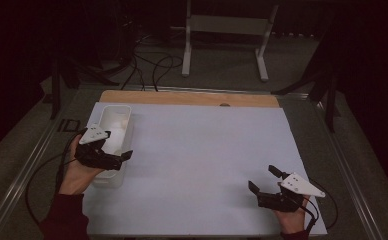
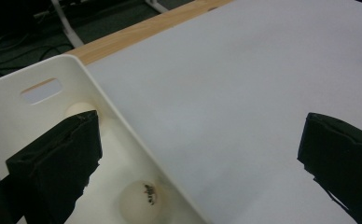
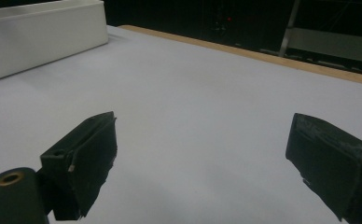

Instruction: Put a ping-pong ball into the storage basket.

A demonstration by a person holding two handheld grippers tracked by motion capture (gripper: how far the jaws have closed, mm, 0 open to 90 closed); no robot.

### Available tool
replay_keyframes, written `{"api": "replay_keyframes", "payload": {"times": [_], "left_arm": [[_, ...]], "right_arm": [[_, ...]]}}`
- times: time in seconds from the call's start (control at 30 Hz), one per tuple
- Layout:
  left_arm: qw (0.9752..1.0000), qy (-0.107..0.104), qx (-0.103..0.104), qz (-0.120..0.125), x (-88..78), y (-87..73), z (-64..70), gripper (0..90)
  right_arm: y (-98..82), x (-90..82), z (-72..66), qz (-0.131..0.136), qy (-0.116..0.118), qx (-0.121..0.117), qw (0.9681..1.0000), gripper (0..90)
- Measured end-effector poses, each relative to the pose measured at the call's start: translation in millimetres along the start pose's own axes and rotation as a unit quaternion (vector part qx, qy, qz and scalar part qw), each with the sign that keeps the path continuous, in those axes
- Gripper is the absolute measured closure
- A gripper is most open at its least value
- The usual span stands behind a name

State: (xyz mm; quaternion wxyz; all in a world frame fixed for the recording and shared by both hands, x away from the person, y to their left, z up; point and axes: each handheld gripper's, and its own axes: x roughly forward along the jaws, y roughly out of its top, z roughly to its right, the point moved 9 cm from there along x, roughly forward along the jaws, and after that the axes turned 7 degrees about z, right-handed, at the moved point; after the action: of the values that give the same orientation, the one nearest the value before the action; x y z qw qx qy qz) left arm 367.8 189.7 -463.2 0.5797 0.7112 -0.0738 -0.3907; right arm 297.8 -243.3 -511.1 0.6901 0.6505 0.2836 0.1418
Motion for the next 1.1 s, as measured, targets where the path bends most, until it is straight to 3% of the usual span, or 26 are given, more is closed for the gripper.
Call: {"api": "replay_keyframes", "payload": {"times": [0.53, 1.1], "left_arm": [[0.9997, -0.020, -0.001, 0.016, 7.0, -9.2, 25.0, 0.5], [0.9991, -0.036, 0.000, 0.024, 8.7, -27.5, 37.6, 0.5]], "right_arm": [[-0.1, -0.2, 0.3, 0.000, -0.001, 0.000, 1.0000, 8.5], [1.8, -1.2, 2.8, 0.003, -0.002, 0.003, 1.0000, 8.5]]}}
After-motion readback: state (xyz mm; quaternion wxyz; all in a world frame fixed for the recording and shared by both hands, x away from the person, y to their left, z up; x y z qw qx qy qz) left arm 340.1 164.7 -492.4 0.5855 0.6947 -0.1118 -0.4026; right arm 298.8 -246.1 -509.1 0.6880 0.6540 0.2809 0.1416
